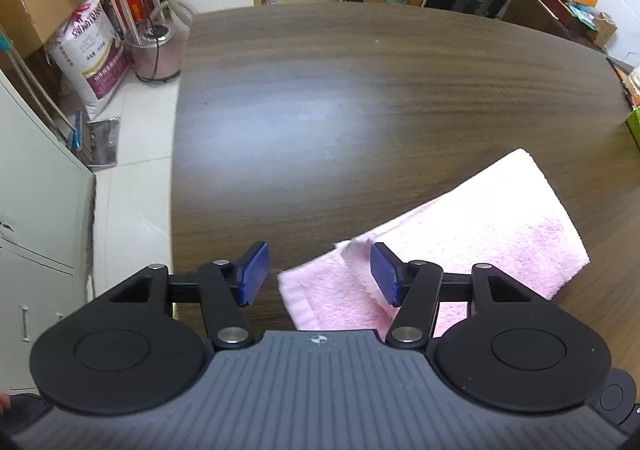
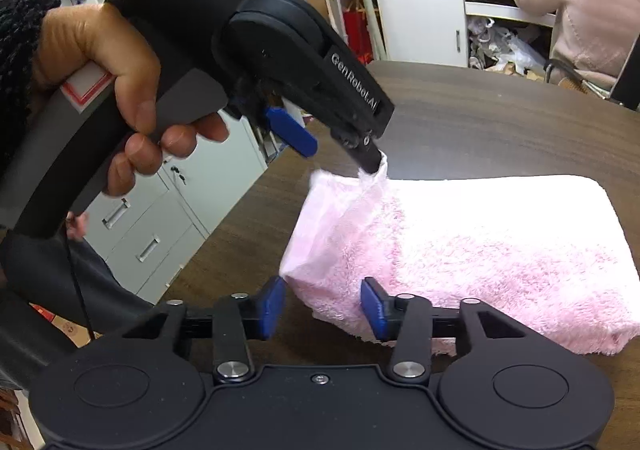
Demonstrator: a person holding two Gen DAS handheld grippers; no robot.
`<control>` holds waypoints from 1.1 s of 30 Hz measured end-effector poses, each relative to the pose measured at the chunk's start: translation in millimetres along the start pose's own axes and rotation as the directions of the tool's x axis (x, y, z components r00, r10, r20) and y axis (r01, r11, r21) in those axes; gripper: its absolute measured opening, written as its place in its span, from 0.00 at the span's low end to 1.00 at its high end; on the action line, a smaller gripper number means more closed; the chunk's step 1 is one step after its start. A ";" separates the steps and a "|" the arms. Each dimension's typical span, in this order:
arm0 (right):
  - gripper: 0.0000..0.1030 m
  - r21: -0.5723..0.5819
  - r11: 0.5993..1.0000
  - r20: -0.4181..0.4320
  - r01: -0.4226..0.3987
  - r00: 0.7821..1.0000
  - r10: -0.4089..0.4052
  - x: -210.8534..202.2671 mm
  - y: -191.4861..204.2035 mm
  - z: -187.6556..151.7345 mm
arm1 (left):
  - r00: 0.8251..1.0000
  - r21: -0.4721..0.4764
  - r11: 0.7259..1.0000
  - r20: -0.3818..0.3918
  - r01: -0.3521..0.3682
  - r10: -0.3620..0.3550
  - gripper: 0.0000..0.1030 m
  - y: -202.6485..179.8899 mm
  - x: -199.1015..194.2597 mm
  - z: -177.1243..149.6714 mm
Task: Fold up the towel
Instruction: 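Open both grippers and withdraw them from the folded towel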
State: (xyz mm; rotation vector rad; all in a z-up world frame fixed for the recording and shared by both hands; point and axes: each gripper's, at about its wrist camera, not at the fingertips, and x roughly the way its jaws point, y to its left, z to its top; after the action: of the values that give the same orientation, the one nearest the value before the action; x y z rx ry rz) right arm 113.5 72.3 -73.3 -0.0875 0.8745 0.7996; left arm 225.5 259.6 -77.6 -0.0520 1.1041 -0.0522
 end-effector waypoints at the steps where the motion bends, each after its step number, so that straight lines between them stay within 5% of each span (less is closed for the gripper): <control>1: 0.49 -0.006 1.000 -0.001 -0.002 1.000 0.002 -0.2 1.1 -0.5 | 1.000 -0.004 1.000 0.005 -0.003 0.003 0.55 1.9 -3.0 0.8; 15: 0.49 0.007 0.999 0.022 -0.052 0.998 0.052 -46.2 -7.1 -13.6 | 0.998 -0.027 1.000 0.066 -0.007 0.009 0.56 4.8 -47.6 -15.8; 22: 0.49 0.082 0.996 0.014 0.038 0.999 -0.039 -82.6 -49.8 -44.2 | 0.997 -0.008 0.999 0.063 0.034 -0.033 0.58 -27.9 -55.7 -58.5; 26: 0.49 0.150 0.983 0.020 0.105 0.994 -0.109 -105.9 -72.7 -65.9 | 0.997 -0.013 0.999 0.067 0.050 -0.049 0.70 -50.5 -54.0 -88.0; 29: 0.61 0.199 0.968 0.036 0.151 0.986 -0.161 -121.3 -85.7 -78.9 | 0.995 -0.025 0.997 0.079 0.070 -0.067 0.70 -67.4 -54.2 -108.3; 33: 0.64 0.247 0.950 0.056 0.191 0.976 -0.211 -138.3 -96.6 -92.2 | 0.992 -0.029 0.995 0.076 0.099 -0.096 0.70 -84.7 -53.0 -125.2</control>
State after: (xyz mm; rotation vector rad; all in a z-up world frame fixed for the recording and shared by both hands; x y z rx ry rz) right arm 64.8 -113.1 -58.6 0.0688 0.8634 0.4983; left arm 88.4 176.7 -80.8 -0.1361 1.0271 -0.1188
